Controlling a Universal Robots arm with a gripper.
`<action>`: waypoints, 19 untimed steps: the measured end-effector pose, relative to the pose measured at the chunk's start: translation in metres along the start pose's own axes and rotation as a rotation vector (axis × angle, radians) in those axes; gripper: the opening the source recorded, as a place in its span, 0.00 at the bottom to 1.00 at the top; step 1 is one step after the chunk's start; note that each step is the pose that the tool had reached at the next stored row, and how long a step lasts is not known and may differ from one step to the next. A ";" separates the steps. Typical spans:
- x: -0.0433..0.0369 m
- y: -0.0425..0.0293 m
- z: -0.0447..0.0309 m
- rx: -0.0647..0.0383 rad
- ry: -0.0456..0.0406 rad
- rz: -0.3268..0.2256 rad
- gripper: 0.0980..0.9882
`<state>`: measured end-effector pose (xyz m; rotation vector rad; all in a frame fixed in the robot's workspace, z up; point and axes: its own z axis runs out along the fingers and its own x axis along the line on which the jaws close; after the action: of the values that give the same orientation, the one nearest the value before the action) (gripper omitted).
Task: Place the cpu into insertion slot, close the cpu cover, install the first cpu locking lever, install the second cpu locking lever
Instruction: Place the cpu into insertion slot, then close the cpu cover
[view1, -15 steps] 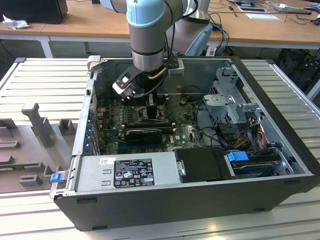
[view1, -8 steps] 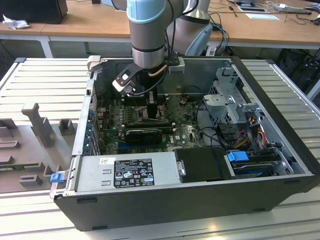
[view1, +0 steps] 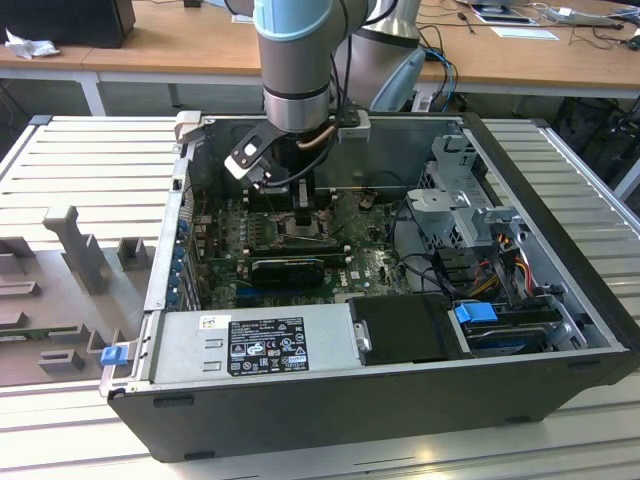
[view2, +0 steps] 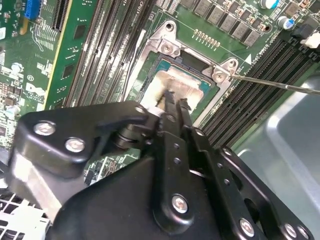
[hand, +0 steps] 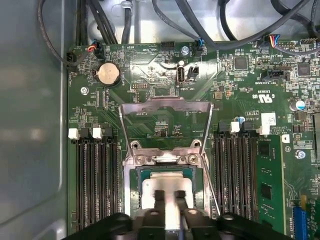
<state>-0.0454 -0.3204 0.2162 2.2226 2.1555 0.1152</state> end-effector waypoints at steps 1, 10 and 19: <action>0.0000 0.0001 -0.0011 0.000 0.0000 0.000 0.07; 0.0004 0.0026 -0.0150 0.004 0.0003 0.000 0.01; -0.0004 0.0143 -0.0168 0.032 0.0128 0.002 0.01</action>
<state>-0.0326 -0.3216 0.2342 2.2469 2.1769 0.0964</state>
